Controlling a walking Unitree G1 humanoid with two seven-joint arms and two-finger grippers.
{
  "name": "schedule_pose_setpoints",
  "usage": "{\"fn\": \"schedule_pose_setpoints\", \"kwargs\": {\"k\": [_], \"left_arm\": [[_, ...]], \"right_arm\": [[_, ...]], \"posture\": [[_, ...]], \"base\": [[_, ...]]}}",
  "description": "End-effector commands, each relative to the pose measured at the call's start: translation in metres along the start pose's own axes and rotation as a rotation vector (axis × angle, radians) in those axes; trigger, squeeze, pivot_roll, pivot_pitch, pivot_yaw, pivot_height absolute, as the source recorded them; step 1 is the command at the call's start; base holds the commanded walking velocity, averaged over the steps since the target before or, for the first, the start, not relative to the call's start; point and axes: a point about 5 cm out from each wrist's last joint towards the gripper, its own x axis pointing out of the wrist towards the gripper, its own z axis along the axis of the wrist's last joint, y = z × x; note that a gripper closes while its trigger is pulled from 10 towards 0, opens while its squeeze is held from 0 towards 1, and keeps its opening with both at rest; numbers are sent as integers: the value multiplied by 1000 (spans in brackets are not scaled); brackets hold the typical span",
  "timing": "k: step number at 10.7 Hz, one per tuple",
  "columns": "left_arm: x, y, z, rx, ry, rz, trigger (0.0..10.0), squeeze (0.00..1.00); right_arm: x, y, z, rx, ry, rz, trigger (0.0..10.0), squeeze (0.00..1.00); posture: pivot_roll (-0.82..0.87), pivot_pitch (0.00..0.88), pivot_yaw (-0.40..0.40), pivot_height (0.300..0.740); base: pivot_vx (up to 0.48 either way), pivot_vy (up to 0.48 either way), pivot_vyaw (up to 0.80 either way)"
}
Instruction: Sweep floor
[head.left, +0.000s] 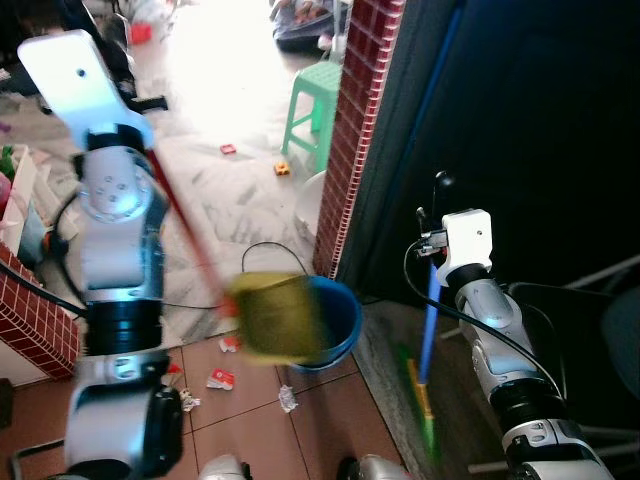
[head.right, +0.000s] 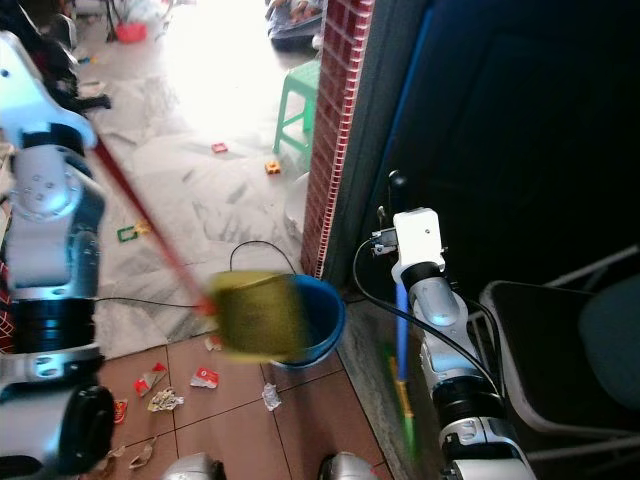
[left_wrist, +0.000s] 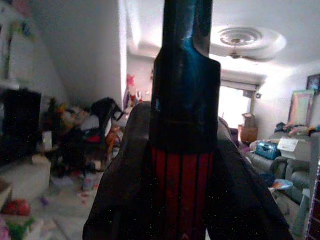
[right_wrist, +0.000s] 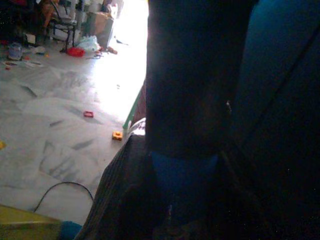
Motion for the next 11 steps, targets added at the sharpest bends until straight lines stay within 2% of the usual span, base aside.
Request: {"fn": "schedule_pose_setpoints", "kwargs": {"k": [1, 3, 4, 6, 11], "left_arm": [[9, -1, 29, -35, -123, 7, 10000, 0], [16, 9, 43, 0, -183, 30, 10000, 0], [19, 18, 41, 82, -186, 40, 10000, 0], [16, 32, 32, 155, -164, 76, 10000, 0], [-3, 32, 14, 208, -91, 35, 10000, 0]], "right_arm": [[4, -4, 11, -28, -44, -1, 10000, 0], [5, -2, 11, -27, -45, 3, 10000, 0], [5, -2, 10, -25, -42, 5, 10000, 0], [4, -1, 11, -45, -53, 17, 10000, 0], [6, 1, 9, -26, -40, 12, 10000, 0]], "posture": [[10, 1, -51, 740], [16, 1, -51, 740], [19, 1, -51, 740], [20, 3, -47, 740], [31, 6, -49, 740]], "base": [[0, 0, 0], [0, 0, 0], [0, 0, 0], [0, 0, 0], [0, 0, 748]]}}
